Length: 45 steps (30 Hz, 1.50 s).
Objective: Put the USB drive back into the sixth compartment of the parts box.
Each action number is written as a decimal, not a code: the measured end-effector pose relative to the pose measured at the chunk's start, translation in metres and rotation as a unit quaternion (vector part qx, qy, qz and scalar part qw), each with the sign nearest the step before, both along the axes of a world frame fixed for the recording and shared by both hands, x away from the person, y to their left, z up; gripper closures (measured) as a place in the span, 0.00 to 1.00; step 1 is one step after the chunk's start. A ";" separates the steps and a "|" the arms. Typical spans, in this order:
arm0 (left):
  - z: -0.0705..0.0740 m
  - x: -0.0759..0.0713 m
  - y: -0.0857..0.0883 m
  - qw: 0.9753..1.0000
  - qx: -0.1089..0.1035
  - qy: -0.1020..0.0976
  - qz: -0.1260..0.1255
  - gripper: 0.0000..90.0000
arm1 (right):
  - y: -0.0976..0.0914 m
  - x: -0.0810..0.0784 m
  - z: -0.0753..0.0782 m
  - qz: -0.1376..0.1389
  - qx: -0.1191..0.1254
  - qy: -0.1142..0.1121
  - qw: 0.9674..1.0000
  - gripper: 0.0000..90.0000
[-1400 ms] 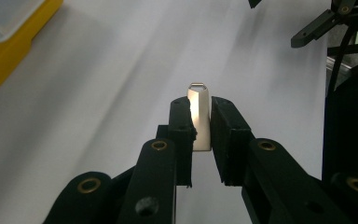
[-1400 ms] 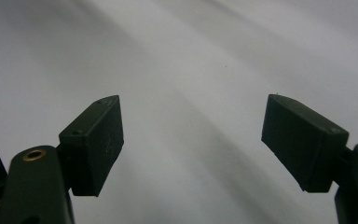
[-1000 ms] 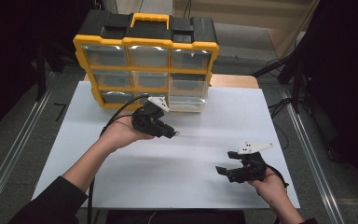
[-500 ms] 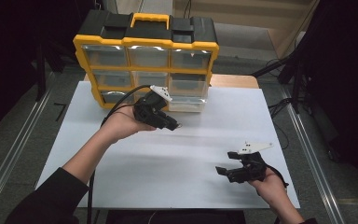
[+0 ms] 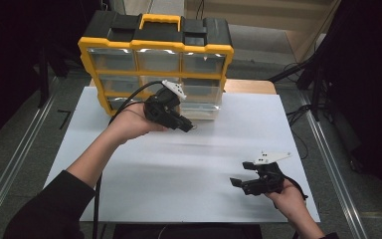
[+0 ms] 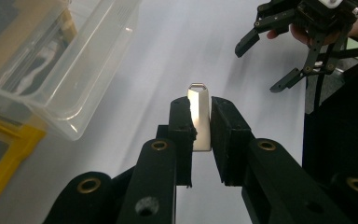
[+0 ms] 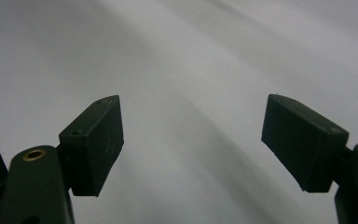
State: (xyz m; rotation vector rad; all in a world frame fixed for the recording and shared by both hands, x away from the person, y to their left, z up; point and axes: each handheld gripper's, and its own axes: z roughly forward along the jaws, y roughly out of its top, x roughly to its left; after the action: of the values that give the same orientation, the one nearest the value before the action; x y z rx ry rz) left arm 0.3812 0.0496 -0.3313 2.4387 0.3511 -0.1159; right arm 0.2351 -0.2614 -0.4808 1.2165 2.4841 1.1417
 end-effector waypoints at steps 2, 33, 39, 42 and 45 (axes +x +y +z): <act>0.003 0.002 -0.003 1.000 0.009 0.000 -0.005 0.89 | 0.000 0.000 0.000 -0.001 0.001 0.000 1.000 0.21; 0.059 0.036 -0.014 0.999 -0.007 -0.034 0.034 0.89 | 0.000 0.000 0.000 0.004 0.001 0.000 1.000 0.21; 0.062 0.042 -0.020 0.998 0.000 -0.038 0.048 0.89 | 0.000 0.000 0.000 0.005 0.001 0.001 1.000 0.21; 0.062 0.044 -0.021 0.998 0.000 -0.041 0.048 0.89 | 0.000 0.000 0.000 0.005 0.001 0.000 1.000 0.21; 0.060 0.049 -0.022 0.997 0.002 -0.045 0.058 0.89 | 0.000 0.000 0.000 0.006 0.001 0.001 1.000 0.21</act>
State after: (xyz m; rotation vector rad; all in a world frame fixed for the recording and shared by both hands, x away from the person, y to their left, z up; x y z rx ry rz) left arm 0.4304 0.0279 -0.2710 2.4114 0.4510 0.0440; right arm 0.2348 -0.2610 -0.4807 1.2055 2.4956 1.1476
